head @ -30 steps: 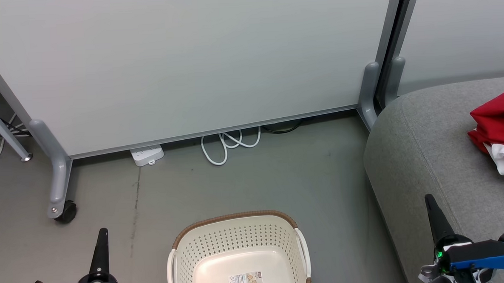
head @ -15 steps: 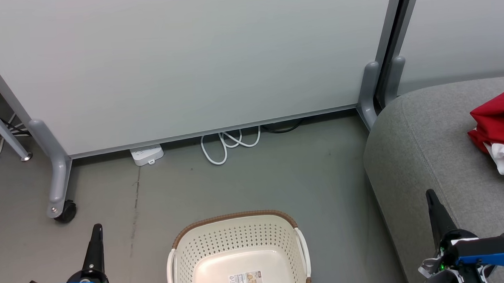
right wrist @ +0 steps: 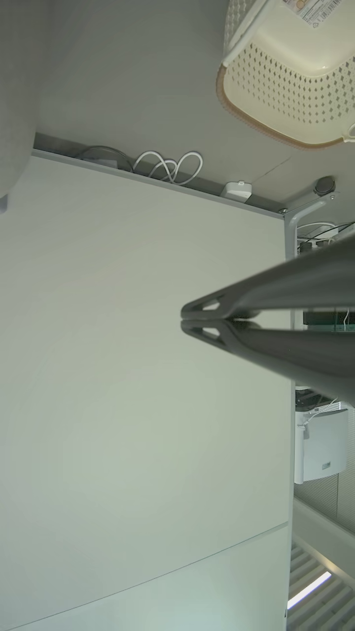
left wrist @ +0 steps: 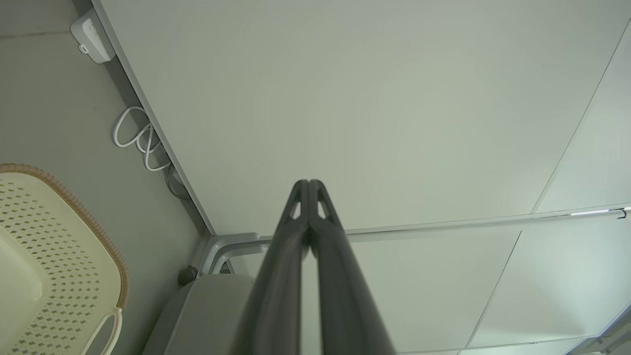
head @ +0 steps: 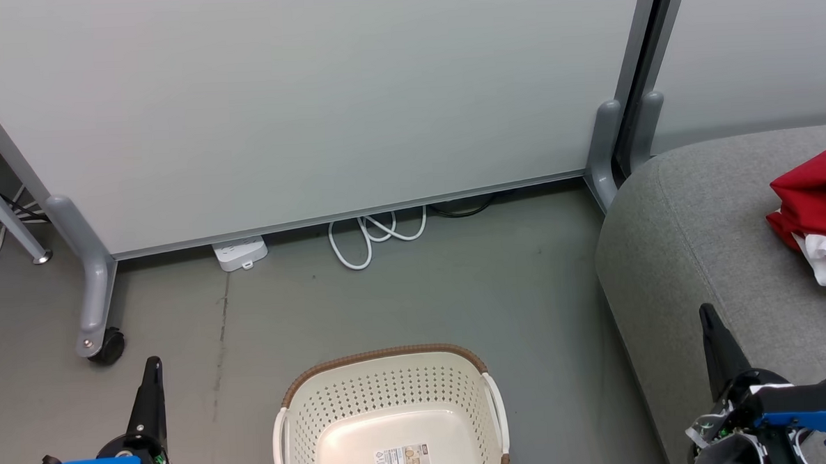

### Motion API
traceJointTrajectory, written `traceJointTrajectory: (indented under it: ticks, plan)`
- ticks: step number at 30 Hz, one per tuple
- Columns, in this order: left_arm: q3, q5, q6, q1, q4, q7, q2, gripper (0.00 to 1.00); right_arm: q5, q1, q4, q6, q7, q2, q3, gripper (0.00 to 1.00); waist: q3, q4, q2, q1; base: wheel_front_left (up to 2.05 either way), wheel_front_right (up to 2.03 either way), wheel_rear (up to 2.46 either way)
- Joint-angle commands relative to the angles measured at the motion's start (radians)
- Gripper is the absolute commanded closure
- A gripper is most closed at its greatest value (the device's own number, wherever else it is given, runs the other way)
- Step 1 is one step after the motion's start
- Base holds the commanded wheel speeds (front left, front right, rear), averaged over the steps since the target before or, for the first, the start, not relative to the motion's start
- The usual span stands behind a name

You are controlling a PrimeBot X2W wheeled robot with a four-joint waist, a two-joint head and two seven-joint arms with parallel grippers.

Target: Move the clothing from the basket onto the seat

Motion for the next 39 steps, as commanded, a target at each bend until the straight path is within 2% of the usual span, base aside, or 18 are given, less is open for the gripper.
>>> traceJointTrajectory:
  ticks: [1,11,39]
  plan:
    - [0.01,-0.015,-0.005,-0.013,-0.008,0.007,0.005,1.0,0.02,-0.016,-0.001,-0.001,0.002,-0.003,-0.003,1.0,0.0,0.0,0.0,0.0,0.0,0.0,0.0]
    - [0.018,-0.076,-0.006,-0.017,-0.017,0.023,0.005,1.0,0.089,-0.024,0.003,-0.001,0.011,-0.003,-0.007,1.0,0.001,-0.001,0.0,0.0,0.0,0.0,0.0]
    - [0.016,-0.073,-0.006,-0.017,-0.017,0.023,0.005,1.0,0.084,-0.023,0.002,-0.001,0.01,-0.003,-0.006,1.0,0.001,-0.001,0.0,0.0,0.0,0.0,0.0]
